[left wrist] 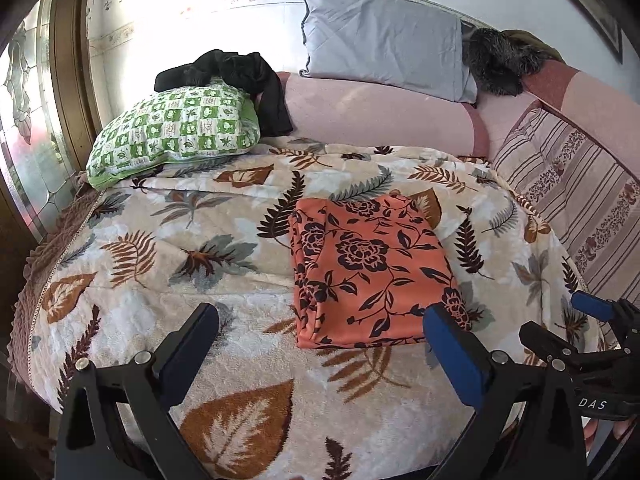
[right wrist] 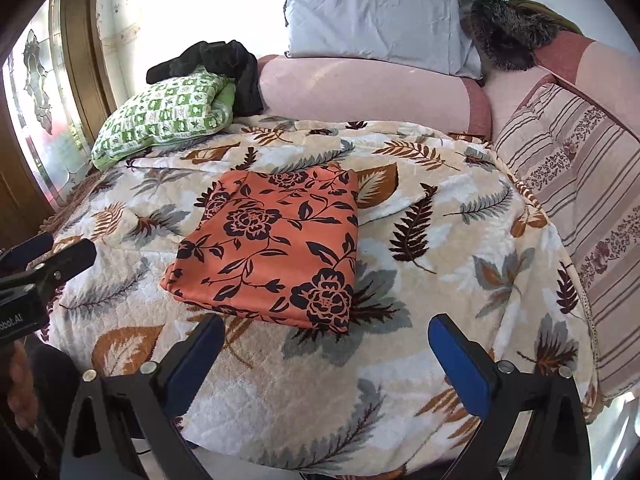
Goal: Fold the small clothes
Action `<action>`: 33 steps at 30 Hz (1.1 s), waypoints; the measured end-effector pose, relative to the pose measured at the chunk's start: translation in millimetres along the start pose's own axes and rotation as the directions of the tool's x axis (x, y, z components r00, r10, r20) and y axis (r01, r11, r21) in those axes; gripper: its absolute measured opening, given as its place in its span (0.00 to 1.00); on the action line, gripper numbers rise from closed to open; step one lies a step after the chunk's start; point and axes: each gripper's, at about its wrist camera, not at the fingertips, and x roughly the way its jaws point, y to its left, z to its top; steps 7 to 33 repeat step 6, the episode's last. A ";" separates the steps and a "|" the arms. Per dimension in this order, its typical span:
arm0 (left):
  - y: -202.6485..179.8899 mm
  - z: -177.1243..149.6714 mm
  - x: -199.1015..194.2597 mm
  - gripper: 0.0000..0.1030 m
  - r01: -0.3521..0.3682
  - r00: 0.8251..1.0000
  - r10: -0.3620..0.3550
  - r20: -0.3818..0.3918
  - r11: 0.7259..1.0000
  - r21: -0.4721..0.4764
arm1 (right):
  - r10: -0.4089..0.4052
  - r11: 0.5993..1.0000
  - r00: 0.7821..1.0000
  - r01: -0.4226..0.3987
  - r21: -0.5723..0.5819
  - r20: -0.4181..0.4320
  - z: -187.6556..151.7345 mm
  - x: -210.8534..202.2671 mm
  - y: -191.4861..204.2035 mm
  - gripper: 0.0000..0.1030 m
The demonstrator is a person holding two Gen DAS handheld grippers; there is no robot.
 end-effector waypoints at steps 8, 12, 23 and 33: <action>-6.1 4.9 9.9 0.99 0.008 1.000 -0.008 0.000 1.000 0.027 | 0.013 1.000 1.000 -0.013 -0.005 -0.008 1.7 4.0 3.5 1.00; -6.1 4.9 9.9 0.99 0.008 1.000 -0.008 0.000 1.000 0.027 | 0.013 1.000 1.000 -0.013 -0.005 -0.008 1.7 4.0 3.5 1.00; -6.1 4.9 9.9 0.99 0.008 1.000 -0.008 0.000 1.000 0.027 | 0.013 1.000 1.000 -0.013 -0.005 -0.008 1.7 4.0 3.5 1.00; -6.1 4.9 9.9 0.99 0.008 1.000 -0.008 0.000 1.000 0.027 | 0.013 1.000 1.000 -0.013 -0.005 -0.008 1.7 4.0 3.5 1.00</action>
